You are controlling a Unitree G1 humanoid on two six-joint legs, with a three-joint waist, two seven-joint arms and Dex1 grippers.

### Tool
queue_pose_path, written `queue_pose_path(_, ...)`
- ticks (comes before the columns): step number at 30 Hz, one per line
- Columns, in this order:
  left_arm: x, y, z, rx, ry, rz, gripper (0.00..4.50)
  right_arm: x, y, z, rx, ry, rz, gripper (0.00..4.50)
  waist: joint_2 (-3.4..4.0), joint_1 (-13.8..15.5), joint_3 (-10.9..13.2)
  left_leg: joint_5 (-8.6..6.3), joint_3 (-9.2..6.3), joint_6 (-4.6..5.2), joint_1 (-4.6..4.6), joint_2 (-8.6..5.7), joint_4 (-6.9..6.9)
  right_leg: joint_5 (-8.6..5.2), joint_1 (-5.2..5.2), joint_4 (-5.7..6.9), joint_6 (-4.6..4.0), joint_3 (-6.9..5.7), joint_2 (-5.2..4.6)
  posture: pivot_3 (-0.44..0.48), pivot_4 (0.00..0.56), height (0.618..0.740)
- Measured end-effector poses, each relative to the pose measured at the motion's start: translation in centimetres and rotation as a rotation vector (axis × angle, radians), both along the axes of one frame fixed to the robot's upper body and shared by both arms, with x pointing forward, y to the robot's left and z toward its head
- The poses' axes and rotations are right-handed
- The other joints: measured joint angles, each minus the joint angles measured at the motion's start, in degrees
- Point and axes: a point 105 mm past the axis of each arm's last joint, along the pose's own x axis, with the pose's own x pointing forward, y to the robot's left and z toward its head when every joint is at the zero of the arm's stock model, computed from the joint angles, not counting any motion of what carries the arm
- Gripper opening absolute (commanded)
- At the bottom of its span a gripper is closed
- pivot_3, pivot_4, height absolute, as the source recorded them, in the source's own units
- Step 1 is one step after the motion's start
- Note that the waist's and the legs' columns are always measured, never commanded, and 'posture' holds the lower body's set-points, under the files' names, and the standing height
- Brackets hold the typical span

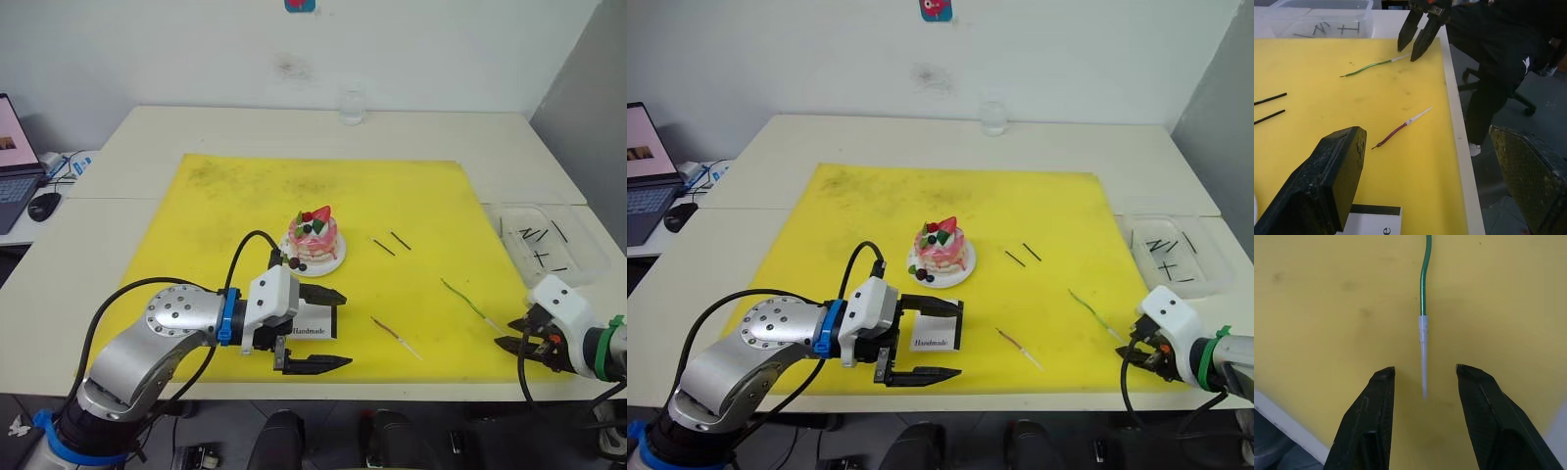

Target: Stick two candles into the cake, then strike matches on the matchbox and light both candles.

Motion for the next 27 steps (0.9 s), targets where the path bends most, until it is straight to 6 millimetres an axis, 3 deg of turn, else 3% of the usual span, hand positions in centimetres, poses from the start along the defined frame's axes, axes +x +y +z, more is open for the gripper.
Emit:
queue_pose_path(6,0.0,-0.2,-0.1,-0.002,0.001,0.005,4.5,0.1,0.0,-0.6,-0.004,0.048,0.007,2.03,0.0,0.02,0.0,0.0,-0.02,0.0,-0.02,0.0,-0.02,-0.03,-0.01,-0.01,0.01,-0.03,0.0,0.0,0.15,0.74)
queue_pose_path(9,0.0,-0.2,-0.1,-0.003,-0.001,0.007,4.5,0.0,0.0,-0.6,-0.005,0.057,0.011,1.49,0.0,0.03,0.0,0.0,-0.02,0.0,-0.02,0.0,-0.02,-0.03,0.0,-0.01,0.02,-0.03,0.0,0.0,0.15,0.74)
queue_pose_path(13,0.0,-0.2,-0.1,-0.004,-0.001,0.012,4.5,0.1,0.0,-0.7,-0.003,0.061,0.01,0.06,0.0,0.04,0.0,0.0,-0.02,0.0,-0.02,0.0,-0.01,-0.03,0.0,-0.01,0.02,-0.03,0.0,0.0,0.15,0.74)
queue_pose_path(21,0.2,-0.2,-0.2,-0.01,0.02,0.039,4.5,0.1,0.2,-0.1,0.065,0.063,-0.015,0.02,0.0,0.04,0.0,0.0,-0.01,0.0,-0.02,0.0,-0.01,-0.02,0.0,-0.01,0.03,-0.01,0.0,0.0,0.15,0.74)
queue_pose_path(27,1.1,0.9,0.2,-0.08,0.157,0.158,4.5,1.5,1.5,4.8,0.278,-0.075,-0.014,0.02,-0.03,-0.19,0.02,0.0,-0.06,0.0,0.01,0.01,-0.01,-0.02,0.0,0.05,0.04,-0.04,0.01,0.0,0.15,0.74)
